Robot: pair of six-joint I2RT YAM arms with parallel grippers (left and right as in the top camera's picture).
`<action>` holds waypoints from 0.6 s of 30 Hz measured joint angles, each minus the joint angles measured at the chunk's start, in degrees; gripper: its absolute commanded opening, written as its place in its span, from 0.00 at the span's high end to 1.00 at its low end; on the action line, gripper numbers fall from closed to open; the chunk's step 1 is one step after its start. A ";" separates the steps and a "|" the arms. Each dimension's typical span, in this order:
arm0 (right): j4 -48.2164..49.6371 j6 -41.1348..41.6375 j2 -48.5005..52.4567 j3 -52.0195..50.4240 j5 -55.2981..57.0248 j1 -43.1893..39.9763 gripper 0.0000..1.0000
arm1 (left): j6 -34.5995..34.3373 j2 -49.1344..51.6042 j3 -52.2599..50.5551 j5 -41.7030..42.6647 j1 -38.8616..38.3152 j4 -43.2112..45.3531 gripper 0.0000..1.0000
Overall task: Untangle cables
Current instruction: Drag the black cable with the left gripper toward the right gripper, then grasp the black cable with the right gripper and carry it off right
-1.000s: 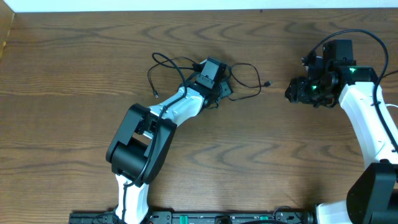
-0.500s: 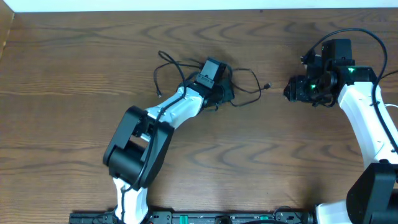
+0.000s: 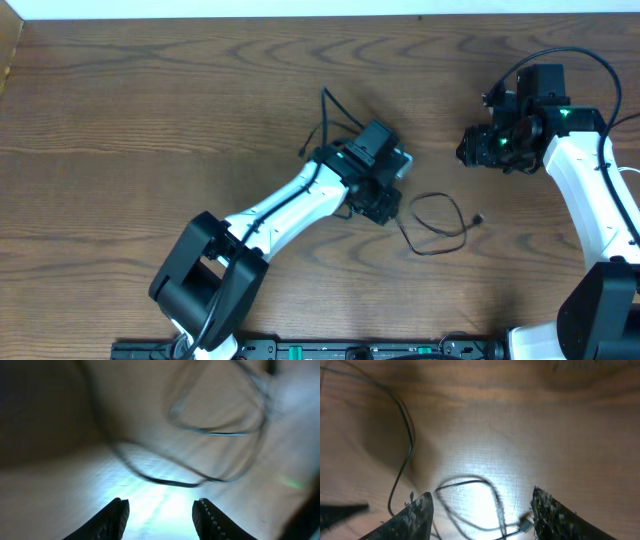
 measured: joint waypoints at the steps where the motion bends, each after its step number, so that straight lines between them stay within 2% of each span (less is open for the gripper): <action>1: -0.85 -0.07 0.02 0.00 -0.04 0.00 0.38 | -0.04 -0.11 0.00 -0.59 0.76 -0.11 0.53; 4: -3.67 -0.17 0.02 0.00 -0.68 0.00 0.37 | -0.50 -1.33 0.00 -1.86 3.52 -0.72 0.53; 10: -6.97 -4.07 0.00 -0.02 -5.86 1.11 0.40 | -3.32 -8.31 0.00 -3.15 11.32 -3.50 0.46; 16: -5.60 -10.64 0.00 -2.64 -7.13 8.50 0.43 | -9.62 -14.27 0.00 -4.42 21.29 -9.03 0.25; 18: -3.63 -11.96 0.00 -4.44 -6.69 11.74 0.50 | -12.28 -14.99 0.00 -4.55 24.96 -11.39 0.25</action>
